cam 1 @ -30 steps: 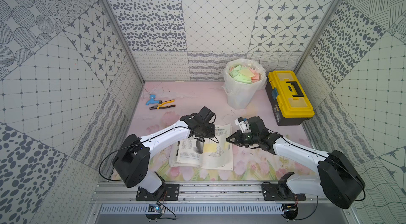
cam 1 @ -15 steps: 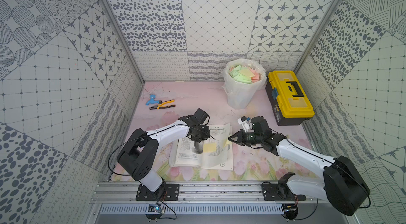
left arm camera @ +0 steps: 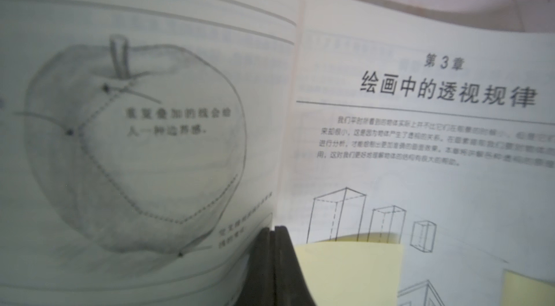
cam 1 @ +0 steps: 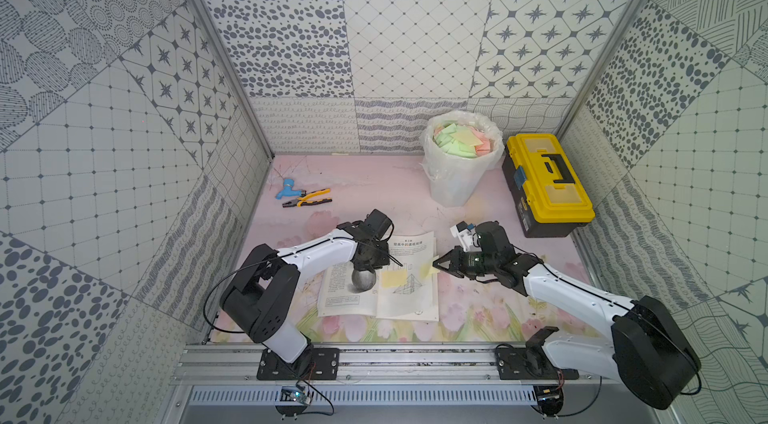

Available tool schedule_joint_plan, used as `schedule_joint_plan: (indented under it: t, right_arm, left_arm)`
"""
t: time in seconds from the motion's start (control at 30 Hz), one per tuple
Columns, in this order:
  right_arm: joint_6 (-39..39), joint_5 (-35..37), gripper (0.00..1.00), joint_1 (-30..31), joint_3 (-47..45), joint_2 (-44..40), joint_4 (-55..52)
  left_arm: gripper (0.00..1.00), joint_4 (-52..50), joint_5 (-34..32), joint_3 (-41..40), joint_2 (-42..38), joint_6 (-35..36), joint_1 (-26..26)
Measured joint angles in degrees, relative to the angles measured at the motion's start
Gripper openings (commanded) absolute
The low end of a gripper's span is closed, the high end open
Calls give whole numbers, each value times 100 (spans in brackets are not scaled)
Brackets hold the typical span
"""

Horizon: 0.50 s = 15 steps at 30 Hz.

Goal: Peel off the used sticky note
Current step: Turn the page of the book at the center of the board, then tear off the note from the book.

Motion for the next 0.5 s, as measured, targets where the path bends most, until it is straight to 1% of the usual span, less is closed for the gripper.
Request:
schedule_joint_plan:
  t: [0.43,0.5]
  right_arm:
    - [0,-2,3,-37,-4,0,-13]
    - [0,0,3,-37,-11,0,-15]
  left_arm:
    - [0,271,-7,-103,315,-61,0]
    - [6,302,4,-118,291,-57,0]
